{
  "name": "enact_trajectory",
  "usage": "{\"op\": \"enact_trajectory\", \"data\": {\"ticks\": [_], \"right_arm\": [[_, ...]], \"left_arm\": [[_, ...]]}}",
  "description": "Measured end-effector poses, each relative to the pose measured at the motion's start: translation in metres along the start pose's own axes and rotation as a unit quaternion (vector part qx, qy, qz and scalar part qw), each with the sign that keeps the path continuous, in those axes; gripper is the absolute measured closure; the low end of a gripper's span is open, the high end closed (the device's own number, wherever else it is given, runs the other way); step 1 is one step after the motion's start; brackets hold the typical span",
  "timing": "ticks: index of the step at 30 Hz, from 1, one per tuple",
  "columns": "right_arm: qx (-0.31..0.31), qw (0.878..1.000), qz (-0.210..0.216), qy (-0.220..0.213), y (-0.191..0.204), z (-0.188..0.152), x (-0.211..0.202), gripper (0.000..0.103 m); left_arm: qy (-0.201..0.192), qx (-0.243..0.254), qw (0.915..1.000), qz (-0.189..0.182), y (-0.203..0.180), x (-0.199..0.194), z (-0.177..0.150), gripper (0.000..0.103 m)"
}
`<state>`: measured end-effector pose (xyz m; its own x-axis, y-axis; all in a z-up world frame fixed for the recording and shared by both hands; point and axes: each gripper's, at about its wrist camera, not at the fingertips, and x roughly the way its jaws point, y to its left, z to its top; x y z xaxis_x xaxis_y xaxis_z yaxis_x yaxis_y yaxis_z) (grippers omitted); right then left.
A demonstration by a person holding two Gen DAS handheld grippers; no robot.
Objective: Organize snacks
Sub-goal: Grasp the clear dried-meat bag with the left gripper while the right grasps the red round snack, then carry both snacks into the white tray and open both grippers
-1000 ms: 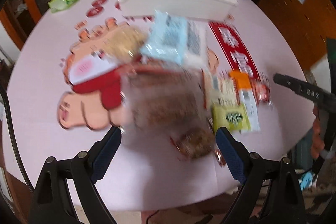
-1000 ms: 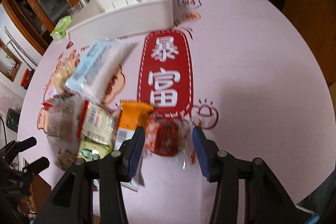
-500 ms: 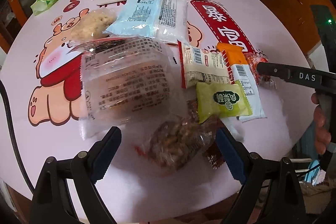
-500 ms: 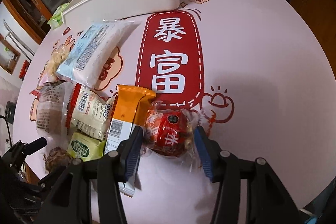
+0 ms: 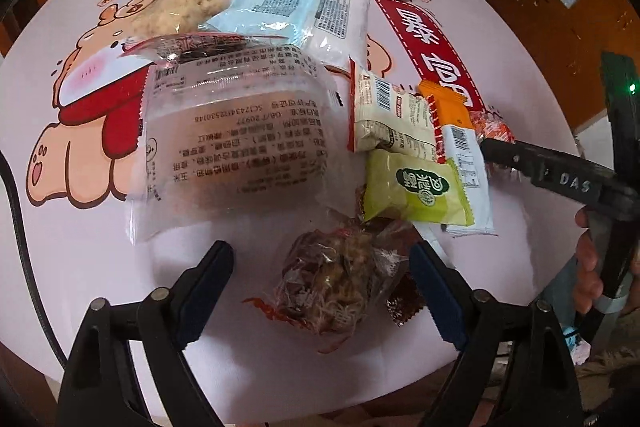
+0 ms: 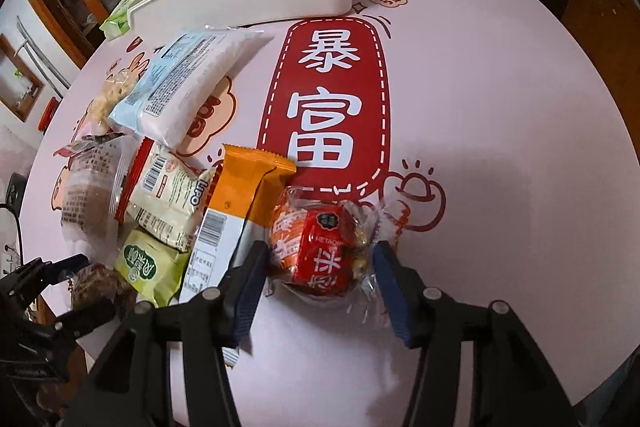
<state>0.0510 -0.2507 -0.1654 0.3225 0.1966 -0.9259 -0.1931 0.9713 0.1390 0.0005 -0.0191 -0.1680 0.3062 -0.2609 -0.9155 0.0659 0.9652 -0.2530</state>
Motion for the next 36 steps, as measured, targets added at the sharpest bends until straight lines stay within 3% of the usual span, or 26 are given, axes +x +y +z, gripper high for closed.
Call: {"op": "enact_trajectory", "data": {"ticks": [7,8,9,11,15,23,25,27,29,32,36], "right_arm": [[0.001,1.000,0.008,0.000,-0.001,-0.003,-0.004,0.051],[0.002,1.000,0.009,-0.001,-0.001,-0.003,-0.007,0.051],[0.002,1.000,0.011,-0.002,-0.001,-0.002,-0.008,0.051],[-0.001,1.000,0.011,-0.006,0.000,0.000,-0.011,0.051],[-0.005,1.000,0.011,-0.009,0.002,0.004,-0.014,0.051],[-0.020,1.000,0.014,-0.002,0.013,0.005,-0.011,0.051],[-0.022,1.000,0.012,-0.003,0.015,0.004,-0.010,0.051],[-0.022,1.000,0.011,-0.003,0.016,0.004,-0.010,0.051],[-0.022,1.000,0.011,-0.003,0.017,0.004,-0.010,0.051],[-0.024,1.000,0.006,-0.002,0.018,0.003,-0.010,0.051],[-0.025,1.000,0.003,-0.002,0.019,0.002,-0.011,0.051]], "left_arm": [[-0.010,-0.001,0.9998,-0.018,-0.003,-0.004,-0.002,0.037],[-0.015,-0.001,0.9997,-0.019,-0.004,-0.006,-0.002,0.044],[-0.023,-0.001,0.9995,-0.021,-0.001,-0.013,-0.003,0.063],[-0.023,-0.001,0.9996,-0.018,0.001,-0.016,-0.001,0.066],[-0.022,-0.017,0.9991,-0.032,0.008,-0.017,-0.001,0.066],[-0.019,-0.002,0.9997,-0.012,0.008,-0.019,-0.003,0.065],[-0.012,0.008,0.9999,-0.002,0.008,-0.019,-0.005,0.056],[-0.004,0.010,0.9998,0.018,0.009,-0.017,-0.008,0.035],[0.004,0.008,0.9997,0.023,0.013,-0.014,-0.011,0.028],[0.012,0.000,0.9998,0.014,0.018,-0.011,-0.015,0.024],[0.015,0.026,0.9992,0.028,0.012,-0.008,-0.018,0.021]]}}
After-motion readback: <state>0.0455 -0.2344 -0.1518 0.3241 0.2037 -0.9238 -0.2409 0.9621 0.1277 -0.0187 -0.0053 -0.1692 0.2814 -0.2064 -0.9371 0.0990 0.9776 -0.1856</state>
